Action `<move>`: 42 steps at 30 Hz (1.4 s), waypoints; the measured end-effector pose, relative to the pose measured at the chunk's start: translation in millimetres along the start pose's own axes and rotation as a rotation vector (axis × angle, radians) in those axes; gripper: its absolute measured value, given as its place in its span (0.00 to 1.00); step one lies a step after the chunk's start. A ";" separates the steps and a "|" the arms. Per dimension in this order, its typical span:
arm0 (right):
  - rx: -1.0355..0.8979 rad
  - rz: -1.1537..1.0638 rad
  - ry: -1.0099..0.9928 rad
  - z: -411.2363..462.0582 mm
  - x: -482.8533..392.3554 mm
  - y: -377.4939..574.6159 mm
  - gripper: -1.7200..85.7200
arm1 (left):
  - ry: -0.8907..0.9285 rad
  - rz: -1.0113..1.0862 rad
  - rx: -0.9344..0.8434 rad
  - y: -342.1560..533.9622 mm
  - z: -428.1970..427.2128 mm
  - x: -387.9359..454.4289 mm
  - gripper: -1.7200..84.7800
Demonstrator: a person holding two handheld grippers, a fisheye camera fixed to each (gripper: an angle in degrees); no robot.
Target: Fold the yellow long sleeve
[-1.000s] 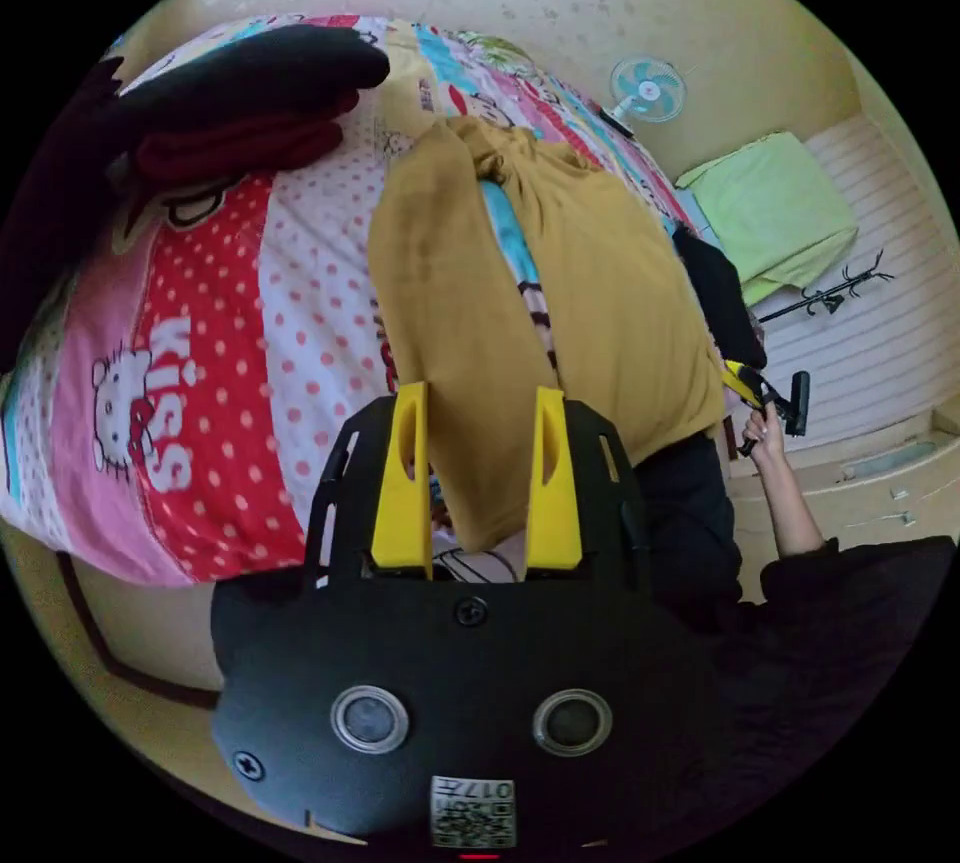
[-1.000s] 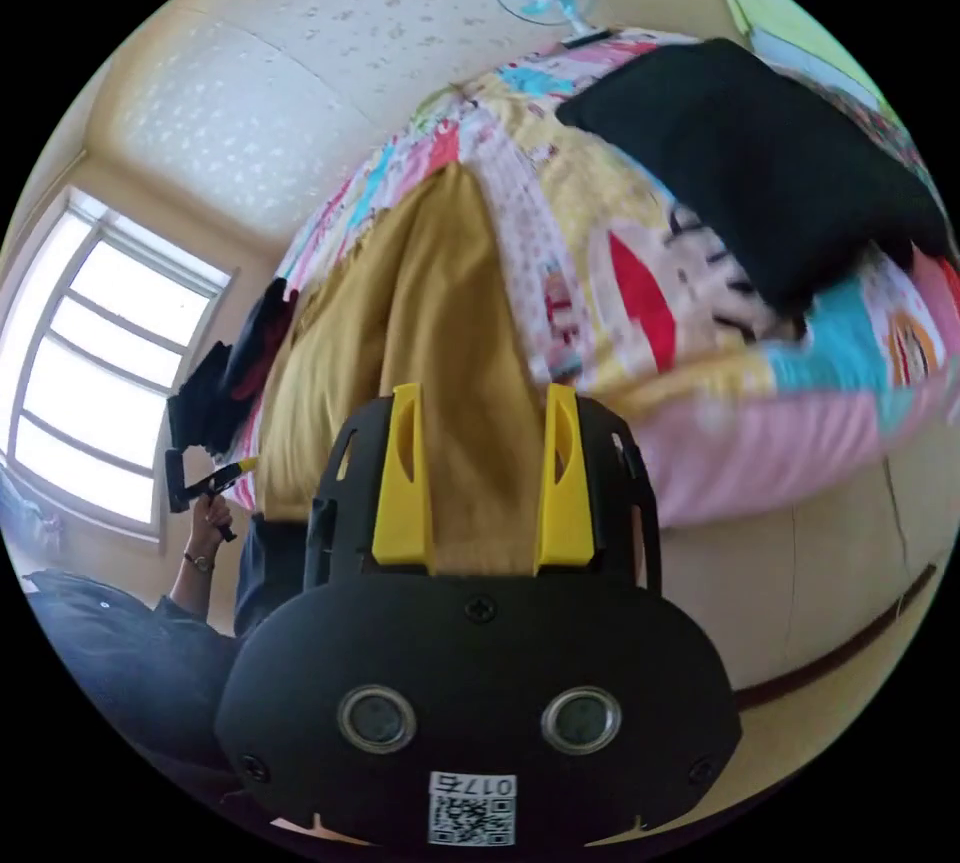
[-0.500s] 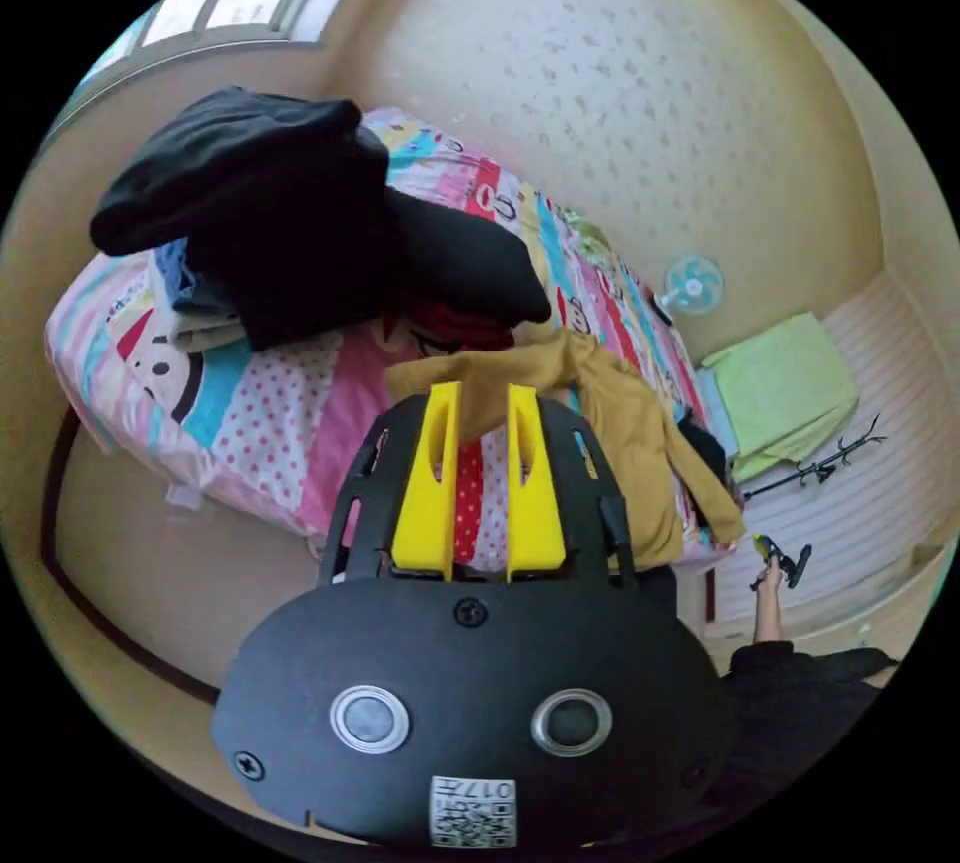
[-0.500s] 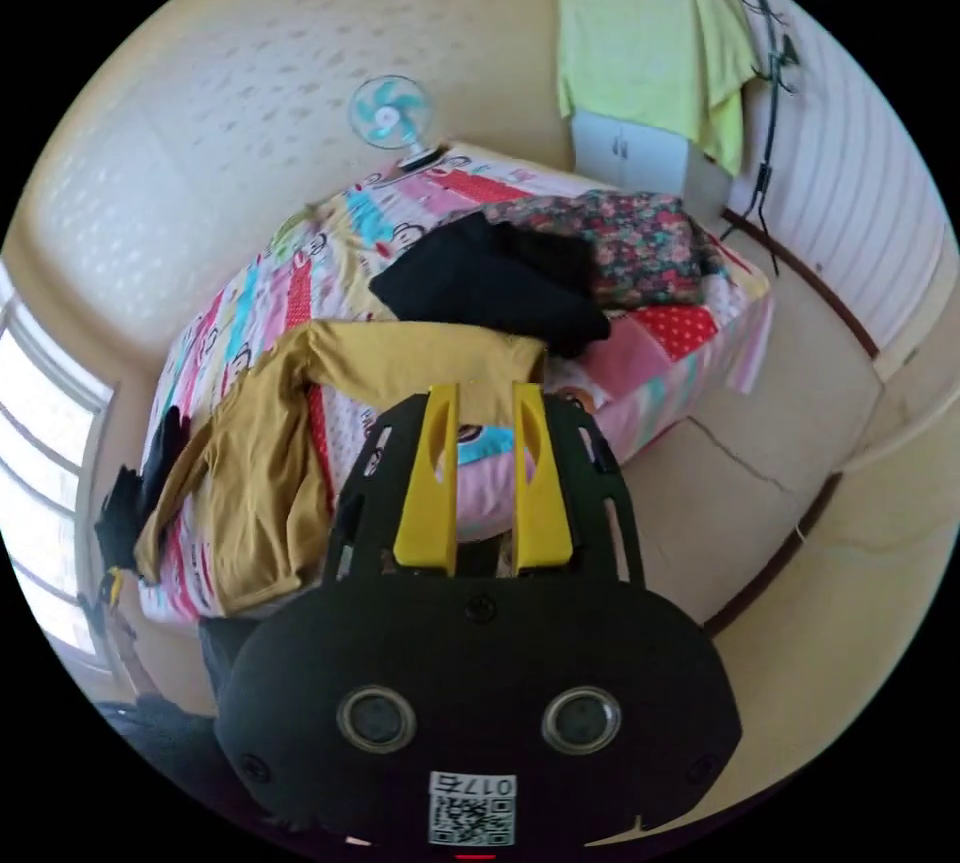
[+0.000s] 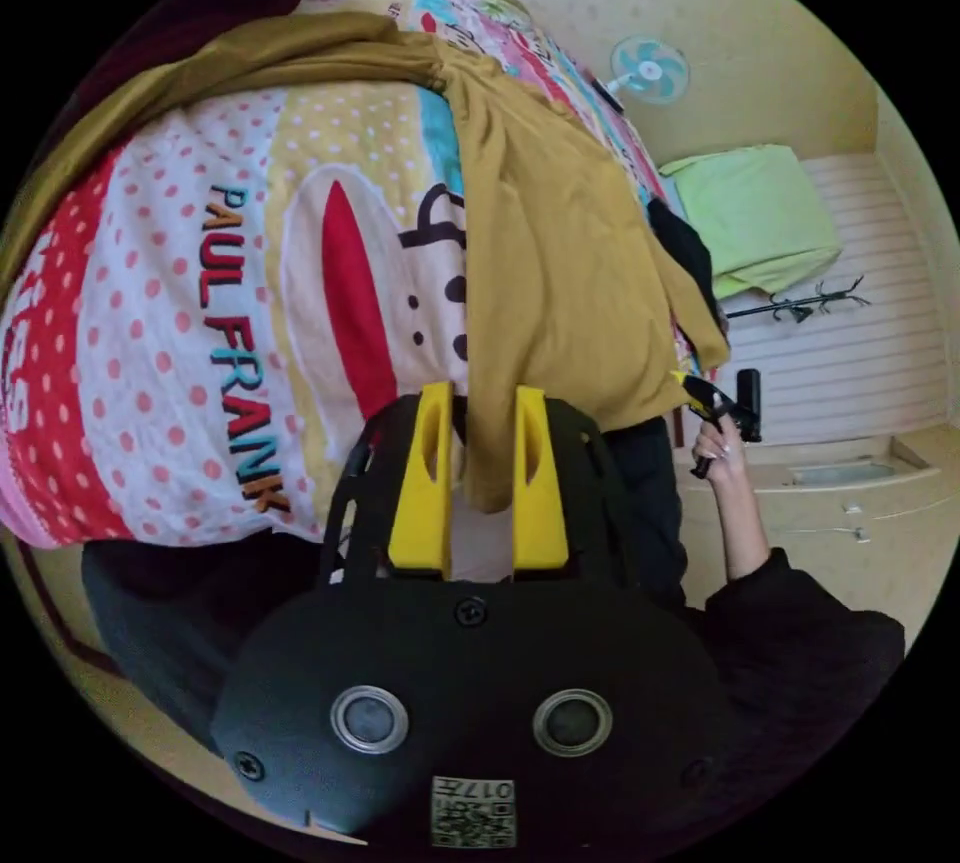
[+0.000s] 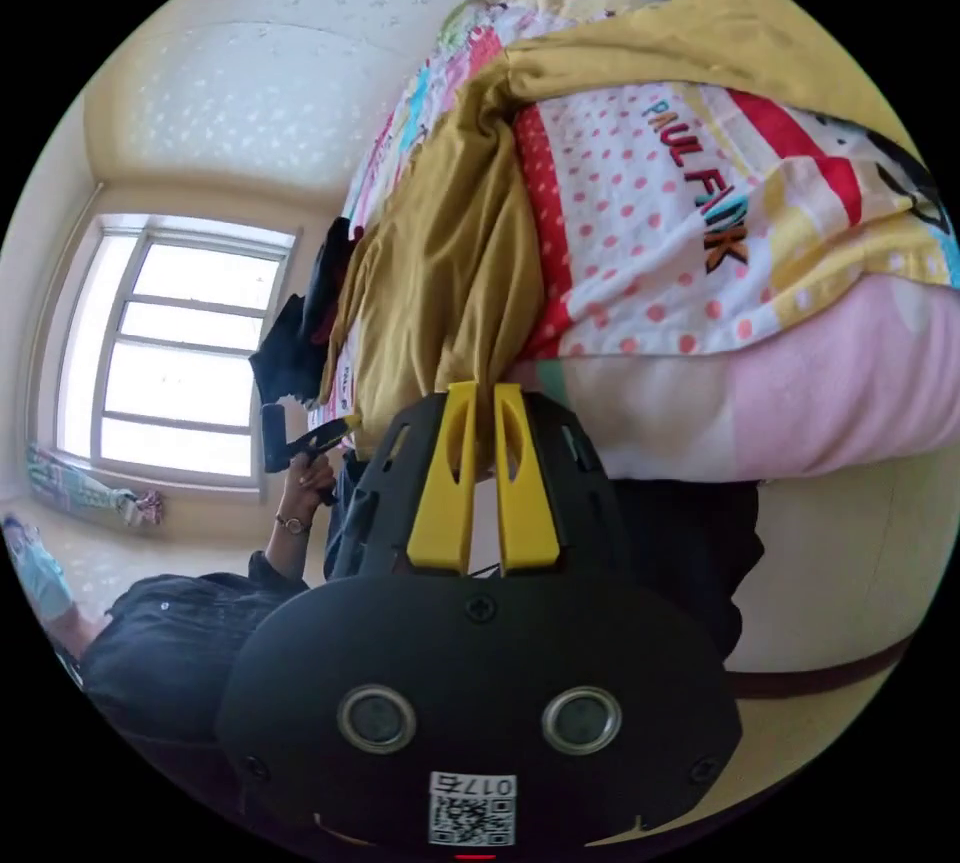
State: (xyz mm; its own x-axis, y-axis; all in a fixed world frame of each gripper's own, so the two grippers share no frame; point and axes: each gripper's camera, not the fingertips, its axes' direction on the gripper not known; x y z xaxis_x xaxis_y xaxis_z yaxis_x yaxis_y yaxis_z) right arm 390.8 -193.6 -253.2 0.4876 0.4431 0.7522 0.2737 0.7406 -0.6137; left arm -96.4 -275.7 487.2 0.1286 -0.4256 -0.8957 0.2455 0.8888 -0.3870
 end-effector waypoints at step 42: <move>0.202 -0.014 0.150 -111.9 -46.6 122.5 0.03 | 0.312 -0.494 0.309 85.6 -398.2 -357.7 0.08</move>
State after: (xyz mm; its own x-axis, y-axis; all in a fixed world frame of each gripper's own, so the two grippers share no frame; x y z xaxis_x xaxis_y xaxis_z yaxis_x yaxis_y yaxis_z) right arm 494.4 -180.0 -390.3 0.6069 0.3634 0.7069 0.1177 0.8385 -0.5320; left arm -504.0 20.4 687.4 -0.3430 -0.6602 -0.6683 0.4744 0.4923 -0.7298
